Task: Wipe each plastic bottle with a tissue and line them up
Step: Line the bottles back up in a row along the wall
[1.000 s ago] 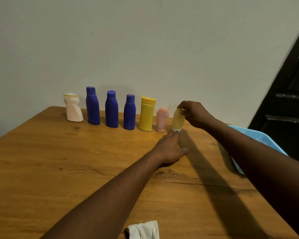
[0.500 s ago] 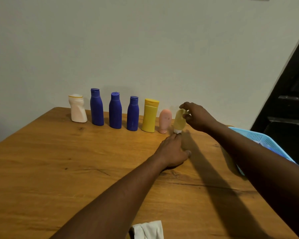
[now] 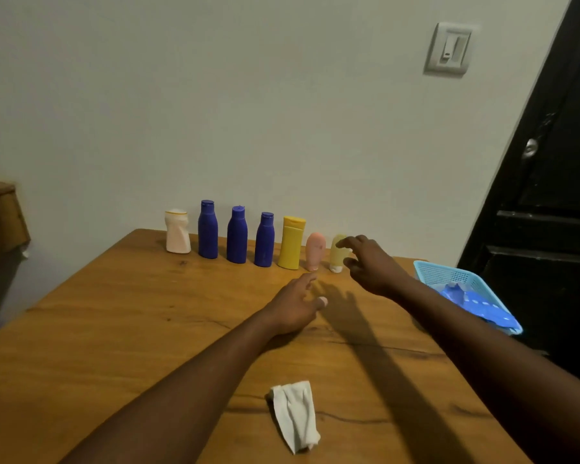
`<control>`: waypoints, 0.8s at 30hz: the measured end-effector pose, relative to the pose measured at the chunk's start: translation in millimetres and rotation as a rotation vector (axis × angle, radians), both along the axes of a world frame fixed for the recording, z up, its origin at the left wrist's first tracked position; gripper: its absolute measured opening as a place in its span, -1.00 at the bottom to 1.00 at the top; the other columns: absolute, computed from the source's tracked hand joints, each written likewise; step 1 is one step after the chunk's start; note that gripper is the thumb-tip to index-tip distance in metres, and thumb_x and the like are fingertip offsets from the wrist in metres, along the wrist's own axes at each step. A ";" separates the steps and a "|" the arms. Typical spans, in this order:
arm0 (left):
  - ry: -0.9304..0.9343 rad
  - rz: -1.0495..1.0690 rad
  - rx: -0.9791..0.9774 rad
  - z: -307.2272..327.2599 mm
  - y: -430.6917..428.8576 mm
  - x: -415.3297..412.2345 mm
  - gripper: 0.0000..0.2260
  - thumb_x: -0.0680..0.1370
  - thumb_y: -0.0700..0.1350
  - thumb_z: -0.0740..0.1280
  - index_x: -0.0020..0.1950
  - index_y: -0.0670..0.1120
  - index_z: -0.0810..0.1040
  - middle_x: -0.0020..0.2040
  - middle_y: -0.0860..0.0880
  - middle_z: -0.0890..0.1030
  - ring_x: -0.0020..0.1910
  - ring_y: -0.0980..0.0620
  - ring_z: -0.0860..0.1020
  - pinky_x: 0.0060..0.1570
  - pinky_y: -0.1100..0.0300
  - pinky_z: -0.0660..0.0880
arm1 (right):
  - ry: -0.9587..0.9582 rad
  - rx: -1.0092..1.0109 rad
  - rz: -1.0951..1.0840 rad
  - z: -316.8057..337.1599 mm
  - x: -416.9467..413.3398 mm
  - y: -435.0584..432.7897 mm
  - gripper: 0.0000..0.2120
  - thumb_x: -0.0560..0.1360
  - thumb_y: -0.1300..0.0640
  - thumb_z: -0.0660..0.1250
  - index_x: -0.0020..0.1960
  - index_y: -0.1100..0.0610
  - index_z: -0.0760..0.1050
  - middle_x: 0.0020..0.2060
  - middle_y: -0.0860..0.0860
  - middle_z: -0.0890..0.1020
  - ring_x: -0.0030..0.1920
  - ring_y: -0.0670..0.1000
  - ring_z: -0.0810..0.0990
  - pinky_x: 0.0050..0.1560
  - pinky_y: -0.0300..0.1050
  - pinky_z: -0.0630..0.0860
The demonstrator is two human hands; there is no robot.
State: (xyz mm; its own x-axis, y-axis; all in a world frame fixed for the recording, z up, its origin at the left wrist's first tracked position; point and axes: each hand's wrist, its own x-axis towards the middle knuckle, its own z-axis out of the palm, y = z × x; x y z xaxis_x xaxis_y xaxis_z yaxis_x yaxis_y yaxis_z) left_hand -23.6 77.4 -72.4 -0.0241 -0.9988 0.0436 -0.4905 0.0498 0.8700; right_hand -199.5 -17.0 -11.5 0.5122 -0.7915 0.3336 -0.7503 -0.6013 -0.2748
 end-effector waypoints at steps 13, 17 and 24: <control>-0.054 0.211 -0.036 28.8 124.4 4.0 -0.96 0.67 -0.01 0.34 0.08 0.05 0.53 0.07 0.05 0.58 -0.03 0.14 0.55 -0.24 0.27 0.40 | -0.021 0.368 0.205 -20.3 -0.4 148.8 -0.75 0.57 -0.01 0.36 0.22 0.02 0.57 0.16 -0.08 0.59 0.06 -0.10 0.55 0.01 -0.26 0.54; -0.081 0.282 0.036 19.3 155.6 -1.7 -0.92 0.65 0.04 0.37 0.07 0.07 0.53 0.08 0.07 0.58 -0.02 0.13 0.58 -0.26 0.23 0.43 | -0.018 0.445 0.249 -32.9 -6.1 183.9 -0.71 0.51 -0.04 0.45 0.19 0.02 0.60 0.10 -0.14 0.60 0.00 -0.15 0.55 -0.13 -0.37 0.48; -0.127 0.166 0.158 5.8 198.7 -4.6 -0.65 0.55 -0.10 0.44 0.32 0.03 0.52 0.09 0.06 0.59 -0.02 0.15 0.59 -0.25 0.30 0.45 | -0.014 0.468 0.201 -55.8 -12.5 217.4 -0.62 0.44 0.10 0.52 0.24 -0.03 0.56 0.13 -0.13 0.59 0.02 -0.10 0.59 0.02 -0.17 0.61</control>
State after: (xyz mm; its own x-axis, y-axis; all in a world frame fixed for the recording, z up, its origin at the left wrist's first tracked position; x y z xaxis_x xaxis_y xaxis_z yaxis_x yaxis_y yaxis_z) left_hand -28.2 276.1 -66.6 0.1453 -0.9837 -0.1060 -0.5866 -0.1719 0.7914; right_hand -212.0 200.3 -67.3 0.6674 -0.7443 -0.0253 -0.6268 -0.5431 -0.5586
